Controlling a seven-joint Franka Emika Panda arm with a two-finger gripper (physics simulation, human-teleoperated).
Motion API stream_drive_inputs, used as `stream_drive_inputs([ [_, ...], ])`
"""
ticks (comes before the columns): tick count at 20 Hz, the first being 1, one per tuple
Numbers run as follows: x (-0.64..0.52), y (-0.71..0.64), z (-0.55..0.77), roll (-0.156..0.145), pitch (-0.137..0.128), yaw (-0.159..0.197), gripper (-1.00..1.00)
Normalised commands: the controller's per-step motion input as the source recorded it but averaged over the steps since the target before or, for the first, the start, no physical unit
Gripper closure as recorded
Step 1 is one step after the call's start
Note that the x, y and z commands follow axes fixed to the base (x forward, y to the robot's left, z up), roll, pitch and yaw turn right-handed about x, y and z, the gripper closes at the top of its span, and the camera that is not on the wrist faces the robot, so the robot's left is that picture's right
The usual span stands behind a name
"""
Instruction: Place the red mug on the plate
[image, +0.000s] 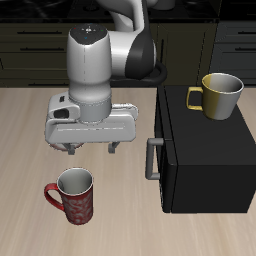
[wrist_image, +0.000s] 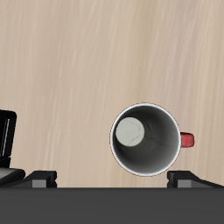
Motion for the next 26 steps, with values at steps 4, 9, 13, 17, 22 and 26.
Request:
stream_drive_inputs([
  [4,0.09,0.1,-0.22,0.011,0.014,0.023,-1.0],
  [9,0.12,0.05,-0.23,-0.008,0.012,0.016,-1.0],
  [13,0.06,0.07,-0.18,0.007,0.007,-0.002,-1.0],
  [17,0.05,0.07,-0.18,0.013,0.016,0.008,-1.0],
  [22,0.07,-0.05,-0.31,-0.003,0.04,-0.011,-1.0],
  [26,0.02,-0.09,-0.2,-0.023,0.032,-0.006,-1.0],
])
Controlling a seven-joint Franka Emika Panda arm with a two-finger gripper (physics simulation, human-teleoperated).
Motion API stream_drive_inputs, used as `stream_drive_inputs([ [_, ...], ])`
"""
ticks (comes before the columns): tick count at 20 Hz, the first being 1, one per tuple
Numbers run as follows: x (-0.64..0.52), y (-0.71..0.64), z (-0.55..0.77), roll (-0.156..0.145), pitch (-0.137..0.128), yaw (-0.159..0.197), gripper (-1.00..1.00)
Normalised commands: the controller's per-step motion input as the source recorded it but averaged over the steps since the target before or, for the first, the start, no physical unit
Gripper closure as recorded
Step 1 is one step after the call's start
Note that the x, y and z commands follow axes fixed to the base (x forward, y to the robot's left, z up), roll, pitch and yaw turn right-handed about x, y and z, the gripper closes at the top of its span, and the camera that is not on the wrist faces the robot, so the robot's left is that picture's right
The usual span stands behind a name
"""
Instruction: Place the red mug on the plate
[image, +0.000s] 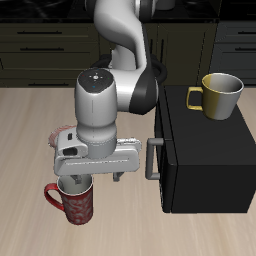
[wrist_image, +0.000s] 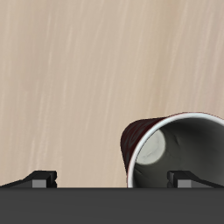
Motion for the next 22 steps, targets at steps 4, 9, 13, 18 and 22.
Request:
stream_drive_inputs([
  [4,-0.02,-0.02,-0.16,0.003,0.017,0.013,-1.0],
  [9,0.02,-0.07,-0.22,0.009,0.059,-0.032,1.0],
  [13,-0.04,-0.08,-0.02,0.0,-0.002,-0.002,1.0],
  [18,-0.04,-0.13,0.1,-0.005,-0.014,-0.025,1.0],
  [22,-0.03,-0.09,0.05,-0.01,-0.007,-0.011,1.0],
])
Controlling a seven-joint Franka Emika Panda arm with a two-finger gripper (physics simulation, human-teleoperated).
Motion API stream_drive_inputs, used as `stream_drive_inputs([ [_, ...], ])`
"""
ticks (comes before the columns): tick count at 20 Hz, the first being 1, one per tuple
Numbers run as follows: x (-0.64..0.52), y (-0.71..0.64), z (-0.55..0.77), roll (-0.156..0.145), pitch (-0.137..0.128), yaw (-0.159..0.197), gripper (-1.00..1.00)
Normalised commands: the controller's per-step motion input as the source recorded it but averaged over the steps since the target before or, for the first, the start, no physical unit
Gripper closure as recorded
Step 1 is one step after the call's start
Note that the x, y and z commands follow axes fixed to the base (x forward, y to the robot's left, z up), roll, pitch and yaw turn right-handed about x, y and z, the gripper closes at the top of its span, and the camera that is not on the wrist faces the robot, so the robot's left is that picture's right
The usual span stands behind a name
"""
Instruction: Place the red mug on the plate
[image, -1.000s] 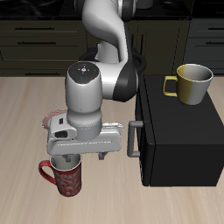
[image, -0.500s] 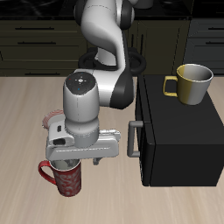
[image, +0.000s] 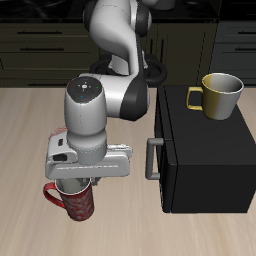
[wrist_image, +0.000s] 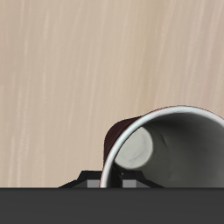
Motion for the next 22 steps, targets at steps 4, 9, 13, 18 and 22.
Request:
stream_drive_inputs([
  [4,-0.11,-0.02,0.17,-0.003,-0.027,-0.002,1.0],
  [9,-0.21,-0.04,0.29,-0.007,-0.044,-0.03,1.0],
  [13,-0.33,-0.03,0.26,-0.019,-0.068,0.004,1.0],
  [18,-0.4,-0.11,0.11,-0.03,-0.021,-0.025,1.0],
  [22,-0.33,-0.15,-0.05,-0.01,-0.007,0.003,1.0],
])
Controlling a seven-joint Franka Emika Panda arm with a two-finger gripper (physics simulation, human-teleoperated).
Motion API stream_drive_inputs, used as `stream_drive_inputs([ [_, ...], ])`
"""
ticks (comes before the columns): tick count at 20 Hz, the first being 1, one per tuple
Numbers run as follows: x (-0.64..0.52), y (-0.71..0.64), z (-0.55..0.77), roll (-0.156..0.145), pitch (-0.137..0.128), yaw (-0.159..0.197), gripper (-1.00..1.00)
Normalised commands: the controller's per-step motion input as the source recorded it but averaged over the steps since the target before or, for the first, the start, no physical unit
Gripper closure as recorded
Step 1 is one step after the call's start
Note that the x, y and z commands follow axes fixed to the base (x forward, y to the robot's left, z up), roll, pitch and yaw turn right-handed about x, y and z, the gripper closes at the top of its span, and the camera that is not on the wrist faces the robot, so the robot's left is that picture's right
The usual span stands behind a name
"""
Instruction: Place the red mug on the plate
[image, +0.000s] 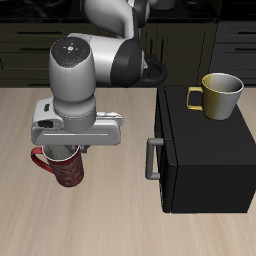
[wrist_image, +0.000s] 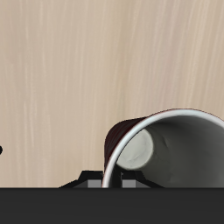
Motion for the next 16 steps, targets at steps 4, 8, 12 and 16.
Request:
stream_drive_inputs([
  [4,-0.36,-0.16,-0.03,-0.022,-0.025,-0.013,1.0],
  [8,-0.51,-0.13,-0.04,0.002,-0.052,0.005,1.0],
  [12,-0.46,-0.09,0.02,0.02,-0.018,-0.033,1.0],
  [16,-0.53,-0.06,0.03,0.036,-0.022,-0.007,1.0],
])
